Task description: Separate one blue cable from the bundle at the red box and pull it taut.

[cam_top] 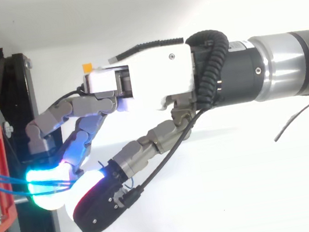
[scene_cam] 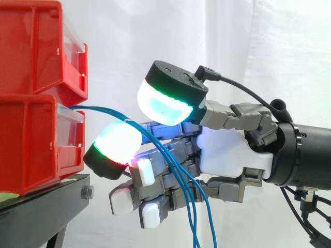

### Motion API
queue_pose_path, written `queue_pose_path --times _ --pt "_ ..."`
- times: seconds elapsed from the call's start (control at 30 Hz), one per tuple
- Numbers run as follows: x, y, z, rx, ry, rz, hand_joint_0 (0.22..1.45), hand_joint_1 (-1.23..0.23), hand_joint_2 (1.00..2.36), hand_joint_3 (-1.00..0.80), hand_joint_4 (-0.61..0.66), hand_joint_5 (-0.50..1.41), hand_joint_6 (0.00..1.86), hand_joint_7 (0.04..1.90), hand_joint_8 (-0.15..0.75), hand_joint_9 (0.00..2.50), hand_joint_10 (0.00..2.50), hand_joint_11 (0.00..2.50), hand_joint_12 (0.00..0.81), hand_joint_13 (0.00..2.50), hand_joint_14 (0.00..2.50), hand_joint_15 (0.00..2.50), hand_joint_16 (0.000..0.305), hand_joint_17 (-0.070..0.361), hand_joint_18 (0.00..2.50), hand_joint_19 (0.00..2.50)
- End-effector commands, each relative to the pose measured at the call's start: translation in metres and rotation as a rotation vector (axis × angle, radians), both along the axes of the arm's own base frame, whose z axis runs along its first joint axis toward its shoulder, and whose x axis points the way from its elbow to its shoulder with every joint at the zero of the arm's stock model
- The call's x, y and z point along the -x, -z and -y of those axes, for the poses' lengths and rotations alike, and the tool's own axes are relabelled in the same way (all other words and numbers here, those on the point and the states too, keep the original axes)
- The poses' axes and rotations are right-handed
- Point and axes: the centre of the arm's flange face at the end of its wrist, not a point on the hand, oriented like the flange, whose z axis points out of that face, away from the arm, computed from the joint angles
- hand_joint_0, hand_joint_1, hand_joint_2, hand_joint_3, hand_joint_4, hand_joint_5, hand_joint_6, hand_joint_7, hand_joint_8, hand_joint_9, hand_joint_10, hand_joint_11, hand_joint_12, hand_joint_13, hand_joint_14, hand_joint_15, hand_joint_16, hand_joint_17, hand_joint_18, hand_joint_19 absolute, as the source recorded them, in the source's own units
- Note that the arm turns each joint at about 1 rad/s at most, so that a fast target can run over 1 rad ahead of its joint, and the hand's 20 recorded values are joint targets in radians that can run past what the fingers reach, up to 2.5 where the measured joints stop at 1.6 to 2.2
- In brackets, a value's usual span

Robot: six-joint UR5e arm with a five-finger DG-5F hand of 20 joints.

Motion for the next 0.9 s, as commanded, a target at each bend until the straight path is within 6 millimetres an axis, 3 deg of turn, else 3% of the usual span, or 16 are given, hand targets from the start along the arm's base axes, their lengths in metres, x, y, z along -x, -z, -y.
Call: queue_pose_path --times 0.0,0.6,0.87 --pt "0.0 0.0 0.001 -0.002 0.001 -0.002 0.62 -0.66 1.01 -0.3 0.2 -0.18 0.72 1.15 0.348 0.88 0.02 0.81 0.379 0.8 0.02 0.47 0.05 0.111 0.75 0.67" --pt "-0.004 -0.01 0.005 -0.038 -0.028 0.014 0.63 -0.74 1.02 -0.1 0.23 -0.22 0.85 1.15 0.353 0.88 0.01 0.92 0.385 0.85 0.02 0.51 0.051 0.114 0.83 0.7" --pt "-0.004 -0.01 0.007 -0.041 -0.024 0.014 0.68 -0.83 1.02 -0.14 0.26 -0.23 0.89 1.18 0.368 0.92 0.02 1.0 0.391 0.9 0.02 0.54 0.051 0.116 0.93 0.67"
